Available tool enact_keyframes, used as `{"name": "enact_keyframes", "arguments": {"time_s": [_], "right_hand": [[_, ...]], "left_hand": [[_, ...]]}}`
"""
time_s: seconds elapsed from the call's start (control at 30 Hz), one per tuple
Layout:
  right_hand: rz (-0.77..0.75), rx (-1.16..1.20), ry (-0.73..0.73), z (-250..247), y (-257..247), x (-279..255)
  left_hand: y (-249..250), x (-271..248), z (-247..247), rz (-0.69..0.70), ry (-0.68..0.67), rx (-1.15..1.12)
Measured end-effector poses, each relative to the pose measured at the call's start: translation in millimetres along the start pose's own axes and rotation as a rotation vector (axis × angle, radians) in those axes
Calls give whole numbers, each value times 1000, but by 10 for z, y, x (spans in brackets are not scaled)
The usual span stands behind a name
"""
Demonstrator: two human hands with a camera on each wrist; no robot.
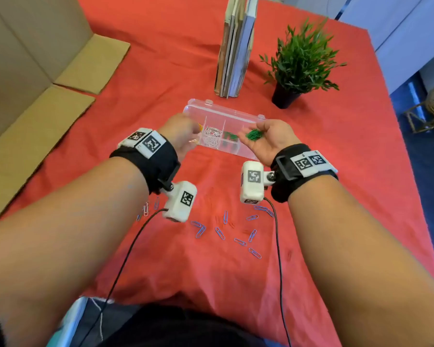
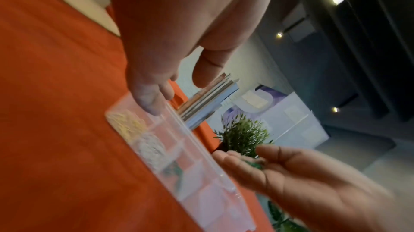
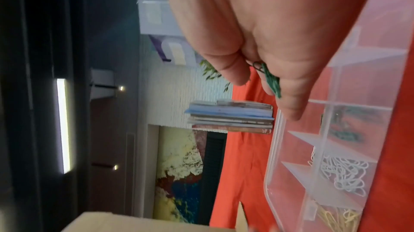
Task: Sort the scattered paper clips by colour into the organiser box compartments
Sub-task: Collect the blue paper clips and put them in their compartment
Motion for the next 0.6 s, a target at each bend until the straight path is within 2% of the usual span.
{"name": "enact_keyframes", "arguments": {"time_s": [0.1, 0.17, 0.2, 0.3, 0.33, 0.37, 0.4, 0.43, 0.47, 0.53, 0.6], "right_hand": [[-45, -209, 4, 297, -30, 179], [-33, -384, 15, 306, -15, 455], [-20, -432, 18, 299, 1, 623], [58, -815, 142, 316, 47, 603], [-7, -1021, 237, 317, -4, 573], [-102, -1114, 269, 415, -70, 388], [-69, -982, 233, 506, -38, 307], [-111, -867, 160, 630, 19, 174], [-147, -851, 125, 677, 124, 81], [-123, -949, 64, 801, 467, -114], [-139, -1174, -114, 1002, 926, -251]], "left_hand": [[-86, -72, -604, 85, 150, 237], [-153, -123, -998, 120, 224, 410], [-181, -170, -1154, 134, 234, 477], [-333, -312, -1481, 136, 230, 612], [-386, -361, -1527, 128, 217, 663], [-445, -398, -1564, 117, 206, 704], [-501, -433, -1589, 108, 198, 735], [-551, -456, -1615, 106, 195, 761], [-581, -479, -1627, 113, 193, 789], [-635, -514, -1640, 126, 178, 831], [-689, -535, -1658, 120, 152, 851]]}}
Point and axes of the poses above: each hand's wrist, its own x-axis towards the middle knuckle, its own z-axis out of the palm, y = z × x, the point moved 6 cm from there along x, towards the middle knuckle, and after that the axes turned 13 degrees about -x, right-handed, at the moved point
